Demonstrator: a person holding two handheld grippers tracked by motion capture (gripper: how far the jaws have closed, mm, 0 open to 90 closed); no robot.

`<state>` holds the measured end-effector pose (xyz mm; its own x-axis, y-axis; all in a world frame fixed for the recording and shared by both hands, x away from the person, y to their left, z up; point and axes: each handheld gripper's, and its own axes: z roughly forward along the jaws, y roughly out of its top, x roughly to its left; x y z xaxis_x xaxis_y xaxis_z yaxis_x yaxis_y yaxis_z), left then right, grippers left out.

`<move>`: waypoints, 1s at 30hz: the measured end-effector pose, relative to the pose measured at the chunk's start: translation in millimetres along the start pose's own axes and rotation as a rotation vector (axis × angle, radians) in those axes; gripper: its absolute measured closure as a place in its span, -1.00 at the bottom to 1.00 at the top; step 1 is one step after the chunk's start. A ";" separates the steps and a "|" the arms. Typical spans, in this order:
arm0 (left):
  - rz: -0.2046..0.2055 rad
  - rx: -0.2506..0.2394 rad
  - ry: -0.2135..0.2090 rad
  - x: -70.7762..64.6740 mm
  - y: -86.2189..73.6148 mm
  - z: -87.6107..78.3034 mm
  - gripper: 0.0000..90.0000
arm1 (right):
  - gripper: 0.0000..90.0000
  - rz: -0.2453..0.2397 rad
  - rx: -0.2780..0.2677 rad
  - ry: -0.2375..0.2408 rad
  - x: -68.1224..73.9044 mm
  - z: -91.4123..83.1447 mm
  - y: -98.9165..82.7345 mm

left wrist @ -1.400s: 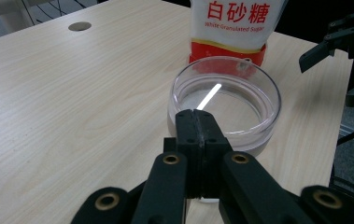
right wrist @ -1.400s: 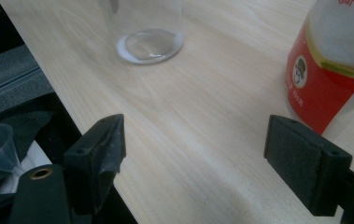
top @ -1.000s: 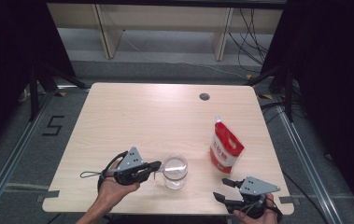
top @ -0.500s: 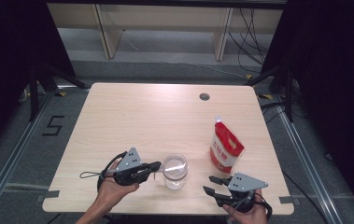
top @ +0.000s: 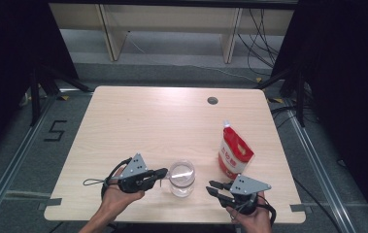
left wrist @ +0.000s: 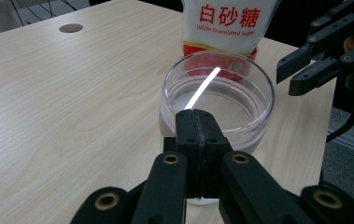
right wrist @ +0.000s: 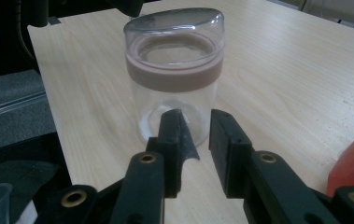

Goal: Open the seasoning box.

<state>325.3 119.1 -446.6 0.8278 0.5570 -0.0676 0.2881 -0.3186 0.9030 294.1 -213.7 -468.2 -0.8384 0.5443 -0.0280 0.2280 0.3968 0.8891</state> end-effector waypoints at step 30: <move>-0.028 -0.017 0.009 -2.5 -2.9 -0.3 0.98 | 0.97 -0.023 -0.012 0.014 -0.4 21.7 16.0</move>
<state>322.3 118.9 -449.0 0.8152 0.5723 -0.0893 0.3029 -0.2897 0.9079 308.8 -191.5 -463.8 -0.8504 0.5244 -0.0419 0.2027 0.4001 0.8938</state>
